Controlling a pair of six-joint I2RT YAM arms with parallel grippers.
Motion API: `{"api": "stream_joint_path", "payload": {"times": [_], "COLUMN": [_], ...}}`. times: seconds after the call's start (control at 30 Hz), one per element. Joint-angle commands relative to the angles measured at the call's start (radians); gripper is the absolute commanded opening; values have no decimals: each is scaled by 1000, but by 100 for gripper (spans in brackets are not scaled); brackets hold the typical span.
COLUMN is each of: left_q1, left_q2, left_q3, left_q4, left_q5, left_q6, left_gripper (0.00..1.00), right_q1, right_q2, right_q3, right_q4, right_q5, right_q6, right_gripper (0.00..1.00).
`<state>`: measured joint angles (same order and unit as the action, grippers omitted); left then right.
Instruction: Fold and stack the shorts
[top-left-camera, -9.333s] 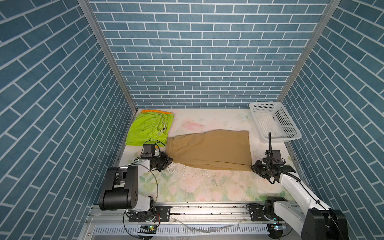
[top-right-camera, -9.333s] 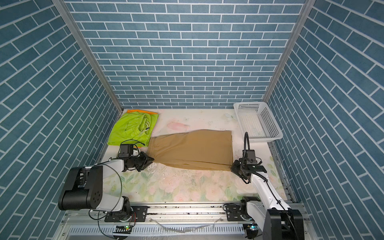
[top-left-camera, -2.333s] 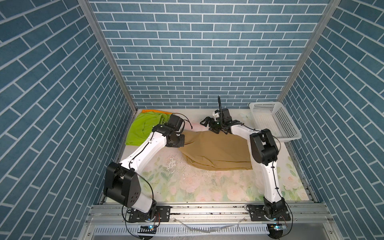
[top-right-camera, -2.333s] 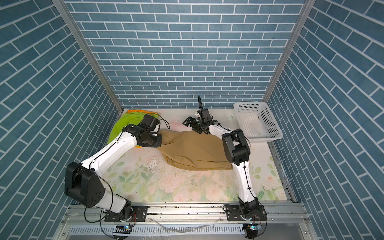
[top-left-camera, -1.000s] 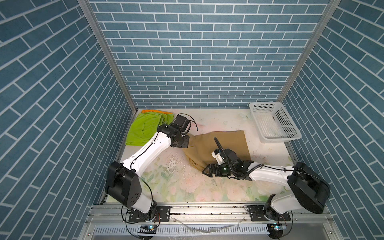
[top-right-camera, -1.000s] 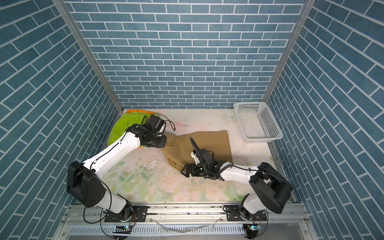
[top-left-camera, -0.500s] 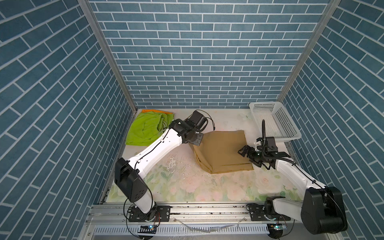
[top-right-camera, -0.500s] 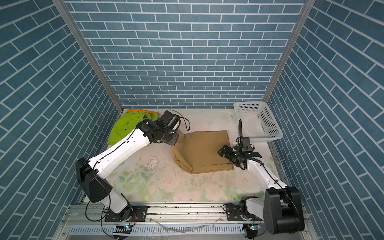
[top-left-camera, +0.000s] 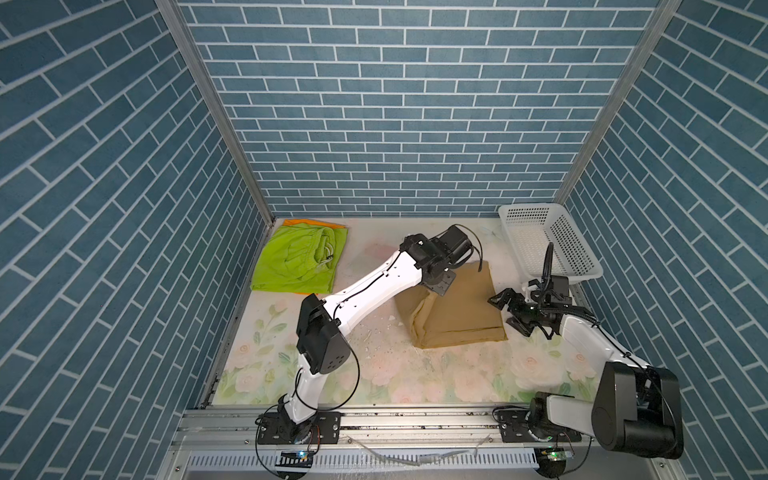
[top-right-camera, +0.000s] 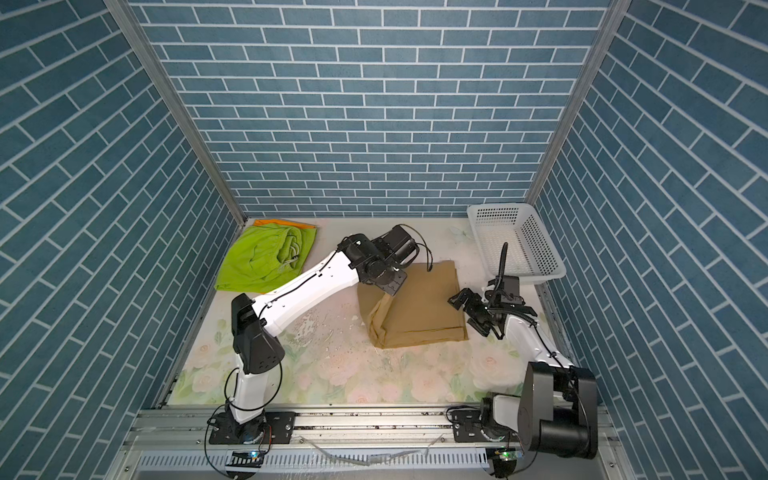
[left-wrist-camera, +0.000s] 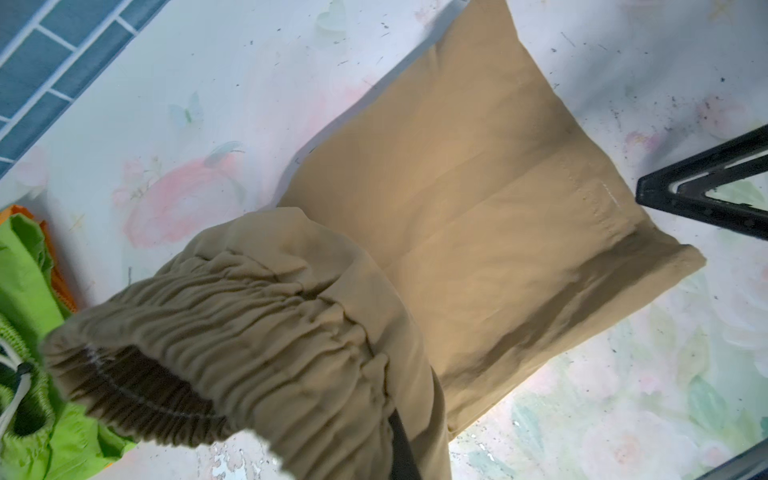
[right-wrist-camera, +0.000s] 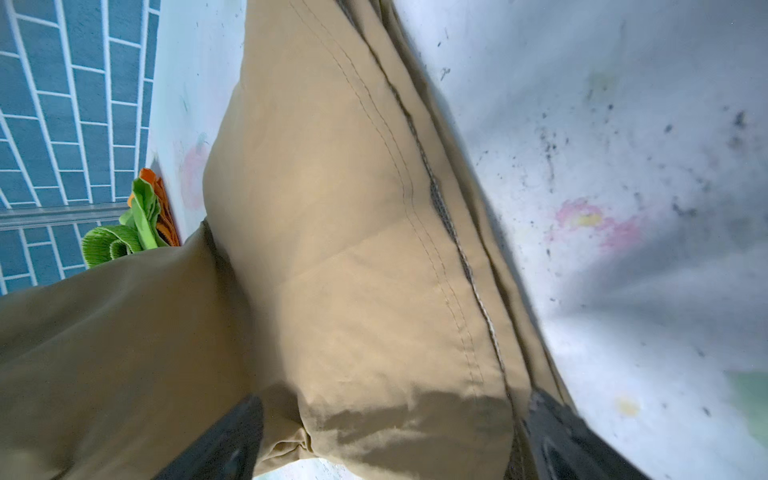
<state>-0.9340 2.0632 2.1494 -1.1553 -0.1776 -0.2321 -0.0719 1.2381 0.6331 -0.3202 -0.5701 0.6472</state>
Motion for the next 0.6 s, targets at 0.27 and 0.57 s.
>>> {"api": "stream_joint_path", "payload": {"times": [0.27,0.57], "left_q1": [-62,-66], "left_q2": [242,280], "left_q3": [340,238], "left_q4": [-84,94], "left_q5": [97,182], "left_q6": [-37,-96], "left_gripper": [2,16], "right_q1": [-68,-91], "right_q2": [-61,-84], "right_q3": [-64,-104], "right_q4": [34,69], "right_q5": [-95,-129], "right_q6": [9,38], "right_gripper": [99,99]}}
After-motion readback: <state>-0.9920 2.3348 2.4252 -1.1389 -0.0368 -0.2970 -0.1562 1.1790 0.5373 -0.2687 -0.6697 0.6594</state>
